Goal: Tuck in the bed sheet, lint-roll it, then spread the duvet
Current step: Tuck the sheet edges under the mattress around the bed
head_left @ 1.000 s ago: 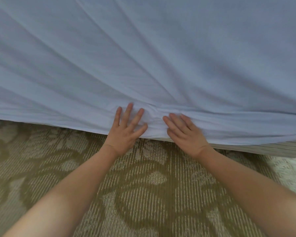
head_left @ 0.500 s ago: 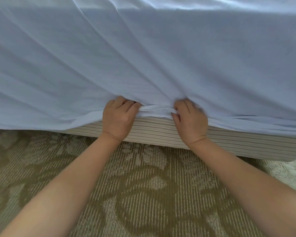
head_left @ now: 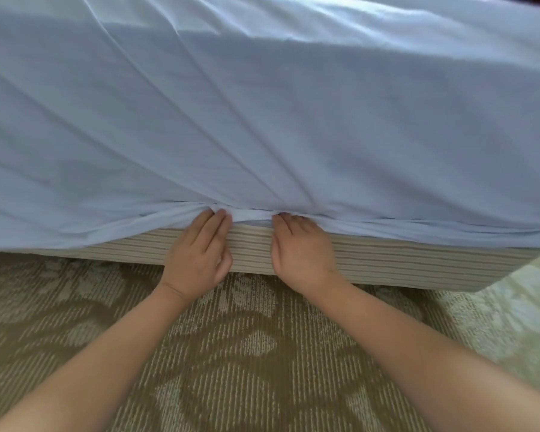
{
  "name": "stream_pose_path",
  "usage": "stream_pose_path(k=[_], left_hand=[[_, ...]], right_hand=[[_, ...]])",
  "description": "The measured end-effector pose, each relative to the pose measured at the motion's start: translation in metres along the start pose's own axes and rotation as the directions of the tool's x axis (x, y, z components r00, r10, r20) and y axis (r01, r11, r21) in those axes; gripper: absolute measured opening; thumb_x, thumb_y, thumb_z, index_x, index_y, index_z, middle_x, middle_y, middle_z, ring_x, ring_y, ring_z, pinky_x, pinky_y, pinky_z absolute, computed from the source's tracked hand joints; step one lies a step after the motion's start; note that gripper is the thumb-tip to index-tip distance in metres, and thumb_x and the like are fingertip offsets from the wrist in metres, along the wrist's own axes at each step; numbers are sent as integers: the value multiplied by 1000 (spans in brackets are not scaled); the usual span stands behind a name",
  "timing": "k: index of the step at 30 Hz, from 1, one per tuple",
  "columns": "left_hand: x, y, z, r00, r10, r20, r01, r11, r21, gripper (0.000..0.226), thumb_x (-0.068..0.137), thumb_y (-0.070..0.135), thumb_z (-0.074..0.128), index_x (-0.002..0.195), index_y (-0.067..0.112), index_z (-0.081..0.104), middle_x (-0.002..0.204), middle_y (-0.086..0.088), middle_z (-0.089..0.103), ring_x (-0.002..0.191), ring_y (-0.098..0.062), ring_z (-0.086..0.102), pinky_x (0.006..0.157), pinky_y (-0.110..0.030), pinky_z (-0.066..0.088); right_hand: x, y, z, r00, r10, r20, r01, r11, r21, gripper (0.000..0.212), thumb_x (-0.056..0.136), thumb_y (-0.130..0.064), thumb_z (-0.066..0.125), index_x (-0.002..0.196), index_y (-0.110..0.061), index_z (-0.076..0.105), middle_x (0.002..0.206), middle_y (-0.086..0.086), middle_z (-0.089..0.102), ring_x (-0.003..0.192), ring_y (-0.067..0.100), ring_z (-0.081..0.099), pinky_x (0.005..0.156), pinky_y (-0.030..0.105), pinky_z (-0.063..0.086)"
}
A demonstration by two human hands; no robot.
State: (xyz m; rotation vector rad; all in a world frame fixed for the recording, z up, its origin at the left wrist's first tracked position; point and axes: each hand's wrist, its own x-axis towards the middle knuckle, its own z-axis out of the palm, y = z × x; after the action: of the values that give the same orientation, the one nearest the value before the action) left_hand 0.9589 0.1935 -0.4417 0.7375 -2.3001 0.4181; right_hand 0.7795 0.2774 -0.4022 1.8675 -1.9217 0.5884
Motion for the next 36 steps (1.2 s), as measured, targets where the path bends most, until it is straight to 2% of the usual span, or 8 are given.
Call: stream_pose_path(k=[4, 11, 15, 20, 25, 30, 33, 36], left_hand=[[13, 3, -6, 985, -81, 151, 84, 996, -16, 54, 85, 27, 49, 126, -8, 57, 123, -23, 60, 116, -36, 54, 106, -43, 37], [44, 11, -35, 908, -168, 384, 179, 984, 8, 63, 76, 45, 43, 114, 1, 66, 110, -13, 69, 100, -30, 65, 90, -39, 49], [25, 5, -39, 908, -120, 402, 117, 993, 32, 57, 83, 37, 43, 119, -2, 64, 116, -16, 66, 106, -32, 63, 91, -43, 50], [28, 9, -30, 863, -191, 468, 195, 980, 41, 75, 80, 52, 40, 130, -2, 55, 128, -19, 60, 119, -34, 56, 107, -43, 36], [65, 8, -35, 775, -290, 561, 335, 942, 25, 74, 77, 62, 38, 135, 18, 51, 136, -5, 55, 127, -24, 45, 105, -32, 31], [49, 15, -35, 835, -243, 493, 241, 968, 68, 47, 81, 26, 61, 123, 4, 59, 114, -13, 66, 108, -33, 57, 97, -39, 42], [44, 30, -37, 886, -187, 425, 188, 981, 42, 42, 78, 16, 51, 113, -3, 65, 103, -17, 69, 95, -35, 65, 88, -43, 51], [47, 54, -33, 908, -21, 417, 41, 998, -40, 50, 81, 22, 41, 117, -4, 64, 119, -20, 65, 109, -34, 63, 97, -46, 46]], right_hand=[[1, 7, 4, 983, 19, 182, -16, 1000, -16, 50, 83, -24, 42, 120, 1, 64, 118, 16, 66, 106, 29, 64, 97, 41, 47], [3, 14, 1, 984, -22, 177, 10, 998, 63, 44, 74, -12, 62, 117, -2, 65, 113, 12, 68, 100, 28, 66, 88, 38, 51], [-6, 10, -2, 995, -3, 103, 3, 1000, -3, 39, 81, -19, 53, 114, -1, 67, 107, 12, 68, 97, 29, 65, 89, 37, 49], [16, -1, -8, 928, 83, 363, -70, 996, -47, 60, 90, -44, 47, 140, -9, 44, 137, 9, 53, 126, 26, 48, 106, 37, 33], [34, -5, -1, 911, 161, 380, -155, 987, -47, 55, 90, -50, 50, 134, -18, 50, 129, 5, 59, 121, 26, 51, 94, 36, 37], [0, 4, -5, 988, 9, 152, -6, 1000, -21, 39, 86, -26, 51, 114, -4, 67, 105, 9, 70, 93, 26, 66, 79, 34, 51], [-13, 20, -14, 994, 11, 110, -5, 998, -55, 41, 89, -26, 44, 112, -3, 68, 107, 9, 70, 93, 26, 66, 83, 35, 50], [-25, 37, -18, 989, 73, 132, -54, 988, -142, 46, 90, -29, 42, 119, -2, 65, 111, 12, 70, 98, 26, 66, 94, 36, 44]])
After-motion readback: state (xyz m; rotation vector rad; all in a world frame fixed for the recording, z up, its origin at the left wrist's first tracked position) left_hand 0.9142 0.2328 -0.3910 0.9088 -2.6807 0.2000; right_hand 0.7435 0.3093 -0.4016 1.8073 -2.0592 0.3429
